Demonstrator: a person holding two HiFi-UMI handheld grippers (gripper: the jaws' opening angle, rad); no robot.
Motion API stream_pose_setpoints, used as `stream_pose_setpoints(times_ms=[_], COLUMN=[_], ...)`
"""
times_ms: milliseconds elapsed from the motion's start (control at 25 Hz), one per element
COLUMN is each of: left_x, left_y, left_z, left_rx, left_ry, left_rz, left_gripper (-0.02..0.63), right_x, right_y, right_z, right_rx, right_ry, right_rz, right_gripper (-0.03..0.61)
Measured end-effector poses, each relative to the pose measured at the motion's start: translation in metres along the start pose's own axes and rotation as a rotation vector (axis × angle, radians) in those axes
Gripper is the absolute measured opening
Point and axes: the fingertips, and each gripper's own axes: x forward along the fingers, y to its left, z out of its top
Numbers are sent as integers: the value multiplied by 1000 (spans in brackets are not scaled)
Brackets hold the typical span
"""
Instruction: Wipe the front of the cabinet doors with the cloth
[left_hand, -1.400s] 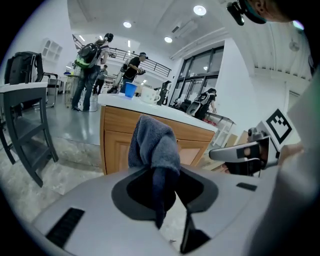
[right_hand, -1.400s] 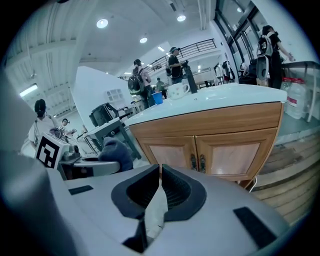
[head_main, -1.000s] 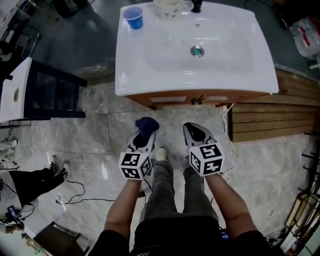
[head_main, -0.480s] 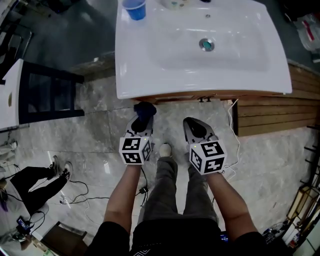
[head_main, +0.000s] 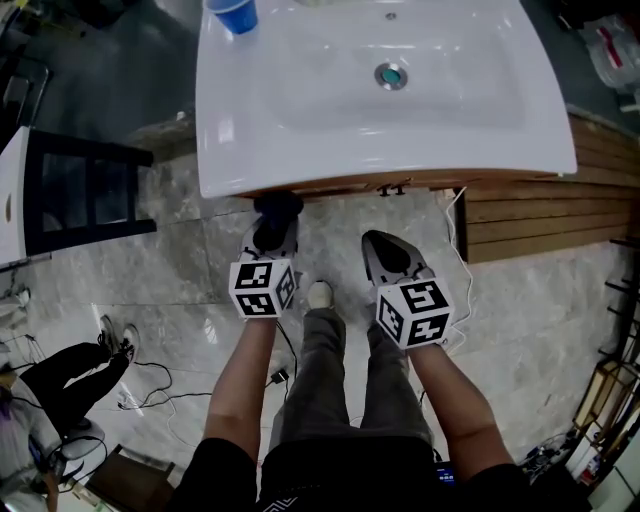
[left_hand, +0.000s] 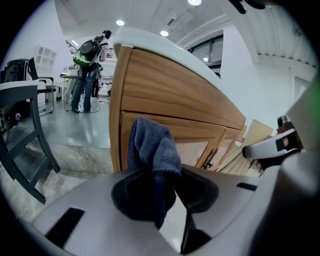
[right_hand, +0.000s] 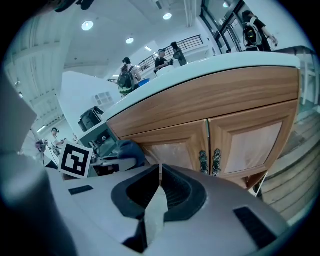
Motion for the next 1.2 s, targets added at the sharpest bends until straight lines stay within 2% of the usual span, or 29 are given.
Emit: stream_pose_setpoints(times_ms=[800,1040,1200], left_x=[65,72,68], left_y=[-156,-187,-193], left_z=[5,9,6], left_rx=[67,80,55], left_ry=[-2,-12,-20], left_rz=[-161,-188,-188], left_gripper=[103,103,103], right_x=[-72,-88,-90], right_y=[-99,-117,-121], right_z=[-22,-27,-30], right_rx=[80,102,105], right_ry=[-48,-55,-46], right_rz=[-85,-94,-86], right_gripper=[41,41,41])
